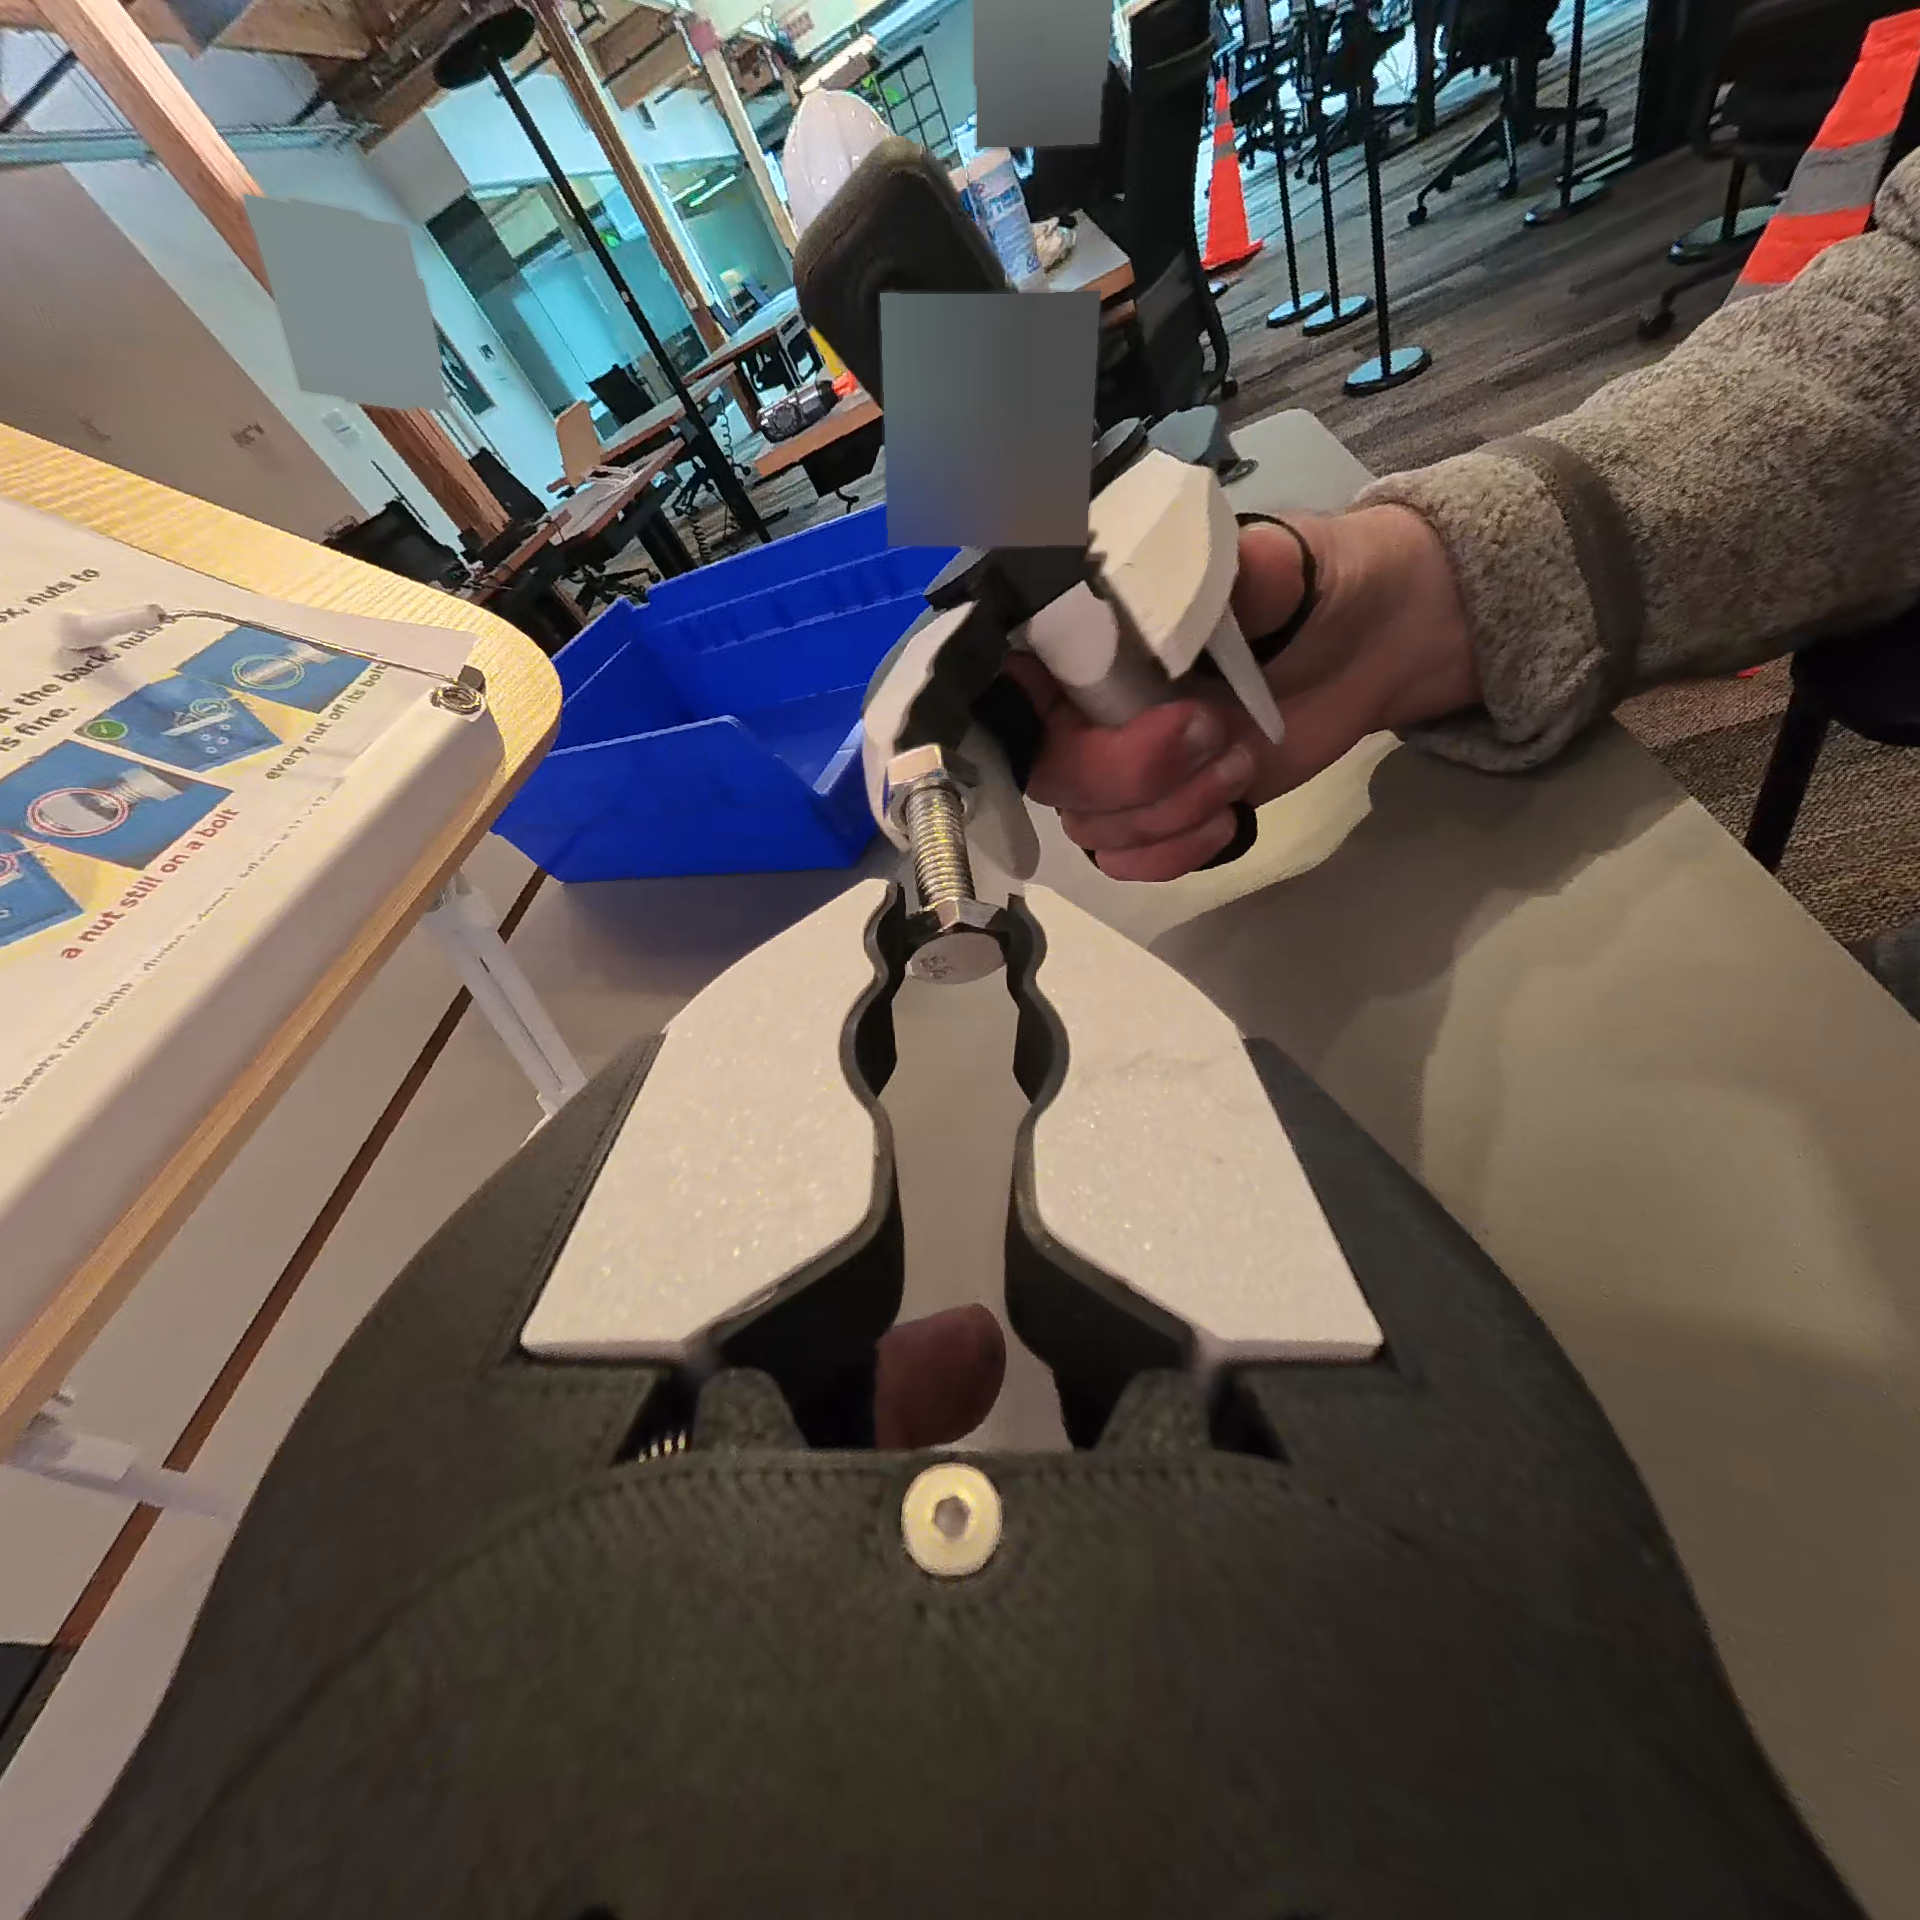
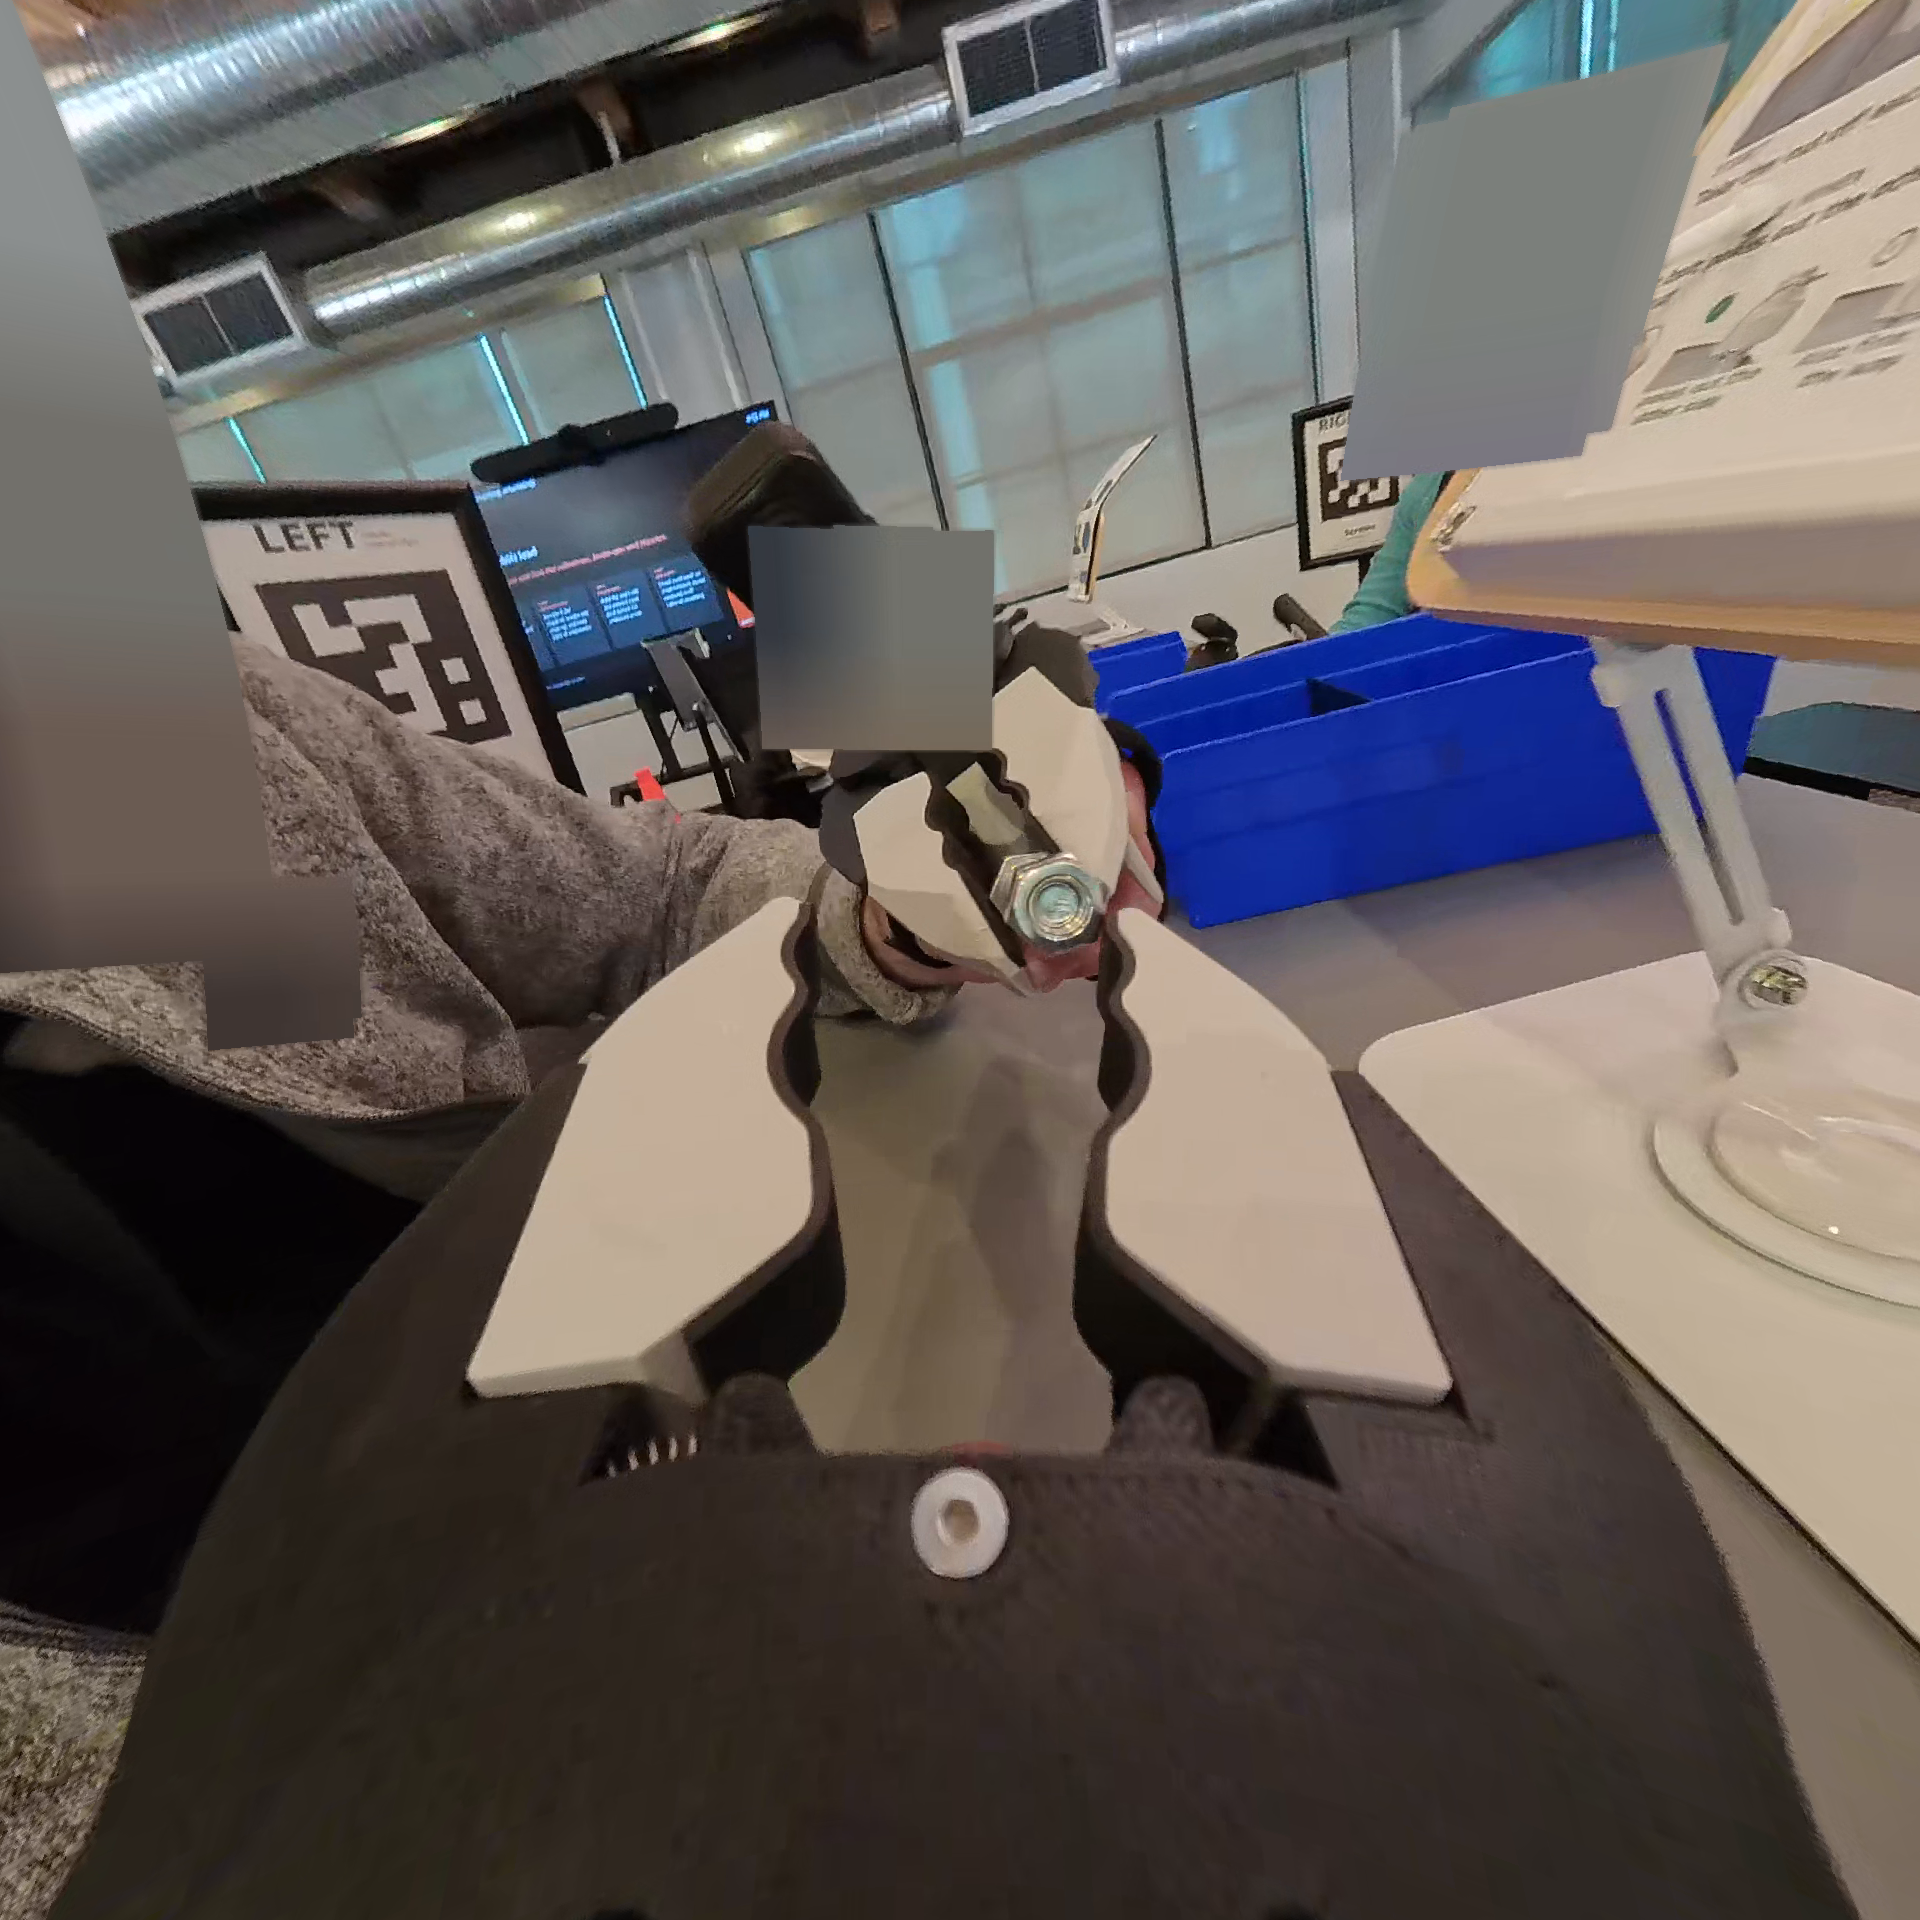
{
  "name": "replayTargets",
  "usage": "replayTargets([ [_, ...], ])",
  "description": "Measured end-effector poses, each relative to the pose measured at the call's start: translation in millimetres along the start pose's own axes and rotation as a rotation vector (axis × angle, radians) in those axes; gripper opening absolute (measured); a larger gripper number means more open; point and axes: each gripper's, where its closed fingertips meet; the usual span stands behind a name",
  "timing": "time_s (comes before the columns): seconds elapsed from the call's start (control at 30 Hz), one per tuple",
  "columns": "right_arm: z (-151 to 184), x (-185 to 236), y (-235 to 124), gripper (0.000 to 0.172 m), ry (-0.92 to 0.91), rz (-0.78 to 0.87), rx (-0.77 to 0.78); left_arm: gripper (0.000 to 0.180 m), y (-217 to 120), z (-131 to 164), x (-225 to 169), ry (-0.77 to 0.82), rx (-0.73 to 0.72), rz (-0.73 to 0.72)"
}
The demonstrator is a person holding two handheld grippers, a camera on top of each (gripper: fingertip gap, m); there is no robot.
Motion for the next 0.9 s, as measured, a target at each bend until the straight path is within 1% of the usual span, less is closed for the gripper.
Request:
replayTargets([
  [0.03,0.3,2.9,0.3,0.055,-0.001,-0.014,0.002,0.018,-0.3,0.5,0.9,-0.001,0.003,-0.006],
  [0.07,0.1,11.5,-1.5,0.044,-0.004,-0.069,0.001,0.018,-1.0,-1.3,2.6,-0.01,-0.008,-0.016],
  [0.1,2.1,28.0,-4.5,0.002,0.008,-0.184,0.018,0.018,-2.0,0.1,6.3,-0.025,0.007,-0.03],
  [0.13,5.1,32.7,-4.9,0.0,0.027,-0.212,0.043,0.018,-3.2,0.3,8.0,-0.022,0.002,-0.033],
  [0.17,9.2,27.8,-4.8,0.0,0.015,-0.178,0.077,0.018,-3.3,0.8,5.3,-0.014,0.005,-0.014],
  [0.2,7.0,19.5,-5.0,0.01,0.0,-0.126,0.063,0.018,-2.3,0.8,1.9,0.012,0.012,-0.003],
  [0.23,0.1,13.8,-6.0,0.023,0.008,-0.097,0.015,0.018,-0.2,-0.7,-2.3,0.023,0.01,0.009],
  [0.3,-6.0,4.3,-8.9,0.031,-0.008,-0.038,-0.022,0.018,2.4,-1.9,-5.3,0.014,0.005,0.016],
  [0.33,-6.7,-3.5,-9.1,0.056,-0.024,0.019,-0.022,0.018,2.5,-1.8,-5.5,0.007,0.0,0.018],
  [0.4,-3.3,-5.0,-7.3,0.062,-0.005,0.024,-0.006,0.018,1.7,-2.4,-4.7,-0.008,-0.012,0.02],
  [0.43,-1.4,-6.5,-5.6,0.07,-0.003,0.033,-0.001,0.018,1.6,-2.3,-4.1,-0.011,-0.011,0.019],
  [0.47,0.3,-3.8,-4.1,0.068,-0.003,0.014,0.006,0.018,1.5,-2.7,-4.1,-0.012,-0.014,0.02],
  [0.53,2.7,6.0,-1.7,0.059,-0.002,-0.043,0.021,0.018,1.7,-1.9,-3.6,-0.015,-0.009,0.017],
  [0.57,4.7,10.9,-1.6,0.057,-0.005,-0.07,0.035,0.018,1.3,-1.6,-2.7,-0.012,-0.01,0.011],
  [0.6,6.2,21.8,-3.5,0.033,-0.003,-0.143,0.043,0.018,0.3,-2.5,-0.1,-0.019,-0.015,-0.002],
  [0.63,5.8,32.1,-5.3,0.004,0.01,-0.21,0.043,0.018,-0.3,-0.7,1.8,-0.029,-0.003,-0.002],
  [0.67,4.7,29.1,-4.8,0.008,0.006,-0.186,0.038,0.018,-1.1,-1.2,1.6,-0.028,-0.012,0.003],
  [0.7,3.7,21.9,-4.9,0.017,-0.004,-0.143,0.033,0.018,-1.2,-1.5,1.0,-0.029,-0.016,0.007],
  [0.73,1.3,15.9,-5.6,0.03,0.003,-0.112,0.014,0.018,-0.7,-2.3,-0.6,-0.027,-0.018,0.014],
  [0.77,-0.9,14.0,-6.7,0.032,0.013,-0.107,-0.003,0.018,0.3,-2.6,-2.2,-0.02,-0.013,0.018],
  [0.8,-1.7,11.5,-7.5,0.031,0.007,-0.091,-0.006,0.018,0.6,-2.1,-2.2,-0.01,-0.008,0.013],
  [0.83,-2.8,6.7,-7.7,0.036,-0.008,-0.054,-0.011,0.018,0.3,-2.2,-2.3,-0.015,-0.011,0.016],
  [0.87,-3.8,-0.4,-6.9,0.066,-0.014,-0.003,-0.015,0.018,0.2,-3.1,-3.0,-0.026,-0.019,0.023],
  [0.9,-2.0,0.3,-6.5,0.06,-0.016,-0.01,-0.004,0.018,0.5,-3.0,-2.8,-0.024,-0.018,0.02],
])
Point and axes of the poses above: each gripper's, where its closed fingertips meet, y out along the fingers, z out of its underside, x = y × z across the jaws, and after that the axes turned 9 degrees about -x, right-handed
